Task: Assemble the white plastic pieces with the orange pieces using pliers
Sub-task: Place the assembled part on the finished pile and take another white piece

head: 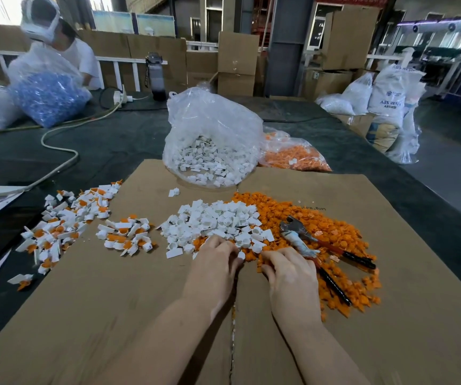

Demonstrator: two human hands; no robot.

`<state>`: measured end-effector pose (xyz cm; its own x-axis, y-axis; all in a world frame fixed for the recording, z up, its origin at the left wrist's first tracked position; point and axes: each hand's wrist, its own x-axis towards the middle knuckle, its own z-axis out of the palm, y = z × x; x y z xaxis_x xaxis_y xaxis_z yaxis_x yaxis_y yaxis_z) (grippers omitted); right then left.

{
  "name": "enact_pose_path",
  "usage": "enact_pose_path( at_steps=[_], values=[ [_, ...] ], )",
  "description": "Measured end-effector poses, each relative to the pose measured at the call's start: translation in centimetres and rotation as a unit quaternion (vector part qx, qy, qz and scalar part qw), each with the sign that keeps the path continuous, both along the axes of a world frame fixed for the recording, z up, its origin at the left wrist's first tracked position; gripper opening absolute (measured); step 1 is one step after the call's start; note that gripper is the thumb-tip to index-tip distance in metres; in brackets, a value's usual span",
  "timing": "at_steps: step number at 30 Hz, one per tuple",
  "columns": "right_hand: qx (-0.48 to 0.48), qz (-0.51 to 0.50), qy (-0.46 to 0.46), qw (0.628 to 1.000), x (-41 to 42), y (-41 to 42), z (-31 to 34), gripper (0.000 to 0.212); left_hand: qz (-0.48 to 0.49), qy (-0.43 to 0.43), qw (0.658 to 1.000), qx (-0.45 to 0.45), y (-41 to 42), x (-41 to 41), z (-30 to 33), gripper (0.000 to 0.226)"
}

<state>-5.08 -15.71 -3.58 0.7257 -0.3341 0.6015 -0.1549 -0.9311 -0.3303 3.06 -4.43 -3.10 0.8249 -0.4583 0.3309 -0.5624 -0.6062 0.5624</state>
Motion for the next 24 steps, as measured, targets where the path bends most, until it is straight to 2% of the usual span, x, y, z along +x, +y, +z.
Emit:
enact_pose_path(
  at_steps=[5,9,13,20,24],
  values=[
    [0.025,0.005,0.001,1.000,0.0,0.1,0.2,0.021,-0.027,0.010,0.999,-0.030,0.3,-0.4,0.0,0.010],
    [0.021,0.009,-0.014,1.000,-0.1,0.2,0.3,0.020,-0.002,0.039,0.995,-0.092,0.4,-0.6,0.2,0.027],
    [0.046,0.026,-0.028,0.998,-0.1,0.3,0.4,0.016,-0.018,0.020,0.996,-0.082,0.5,-0.6,0.6,0.016],
    [0.038,0.039,-0.047,0.997,-0.2,0.3,0.4,0.020,-0.019,0.038,0.996,-0.076,0.1,-0.7,0.6,0.018],
    [0.034,0.029,-0.044,0.998,-0.3,0.2,0.5,0.015,-0.017,0.103,0.987,-0.119,0.0,-1.1,0.8,0.013]
  ],
)
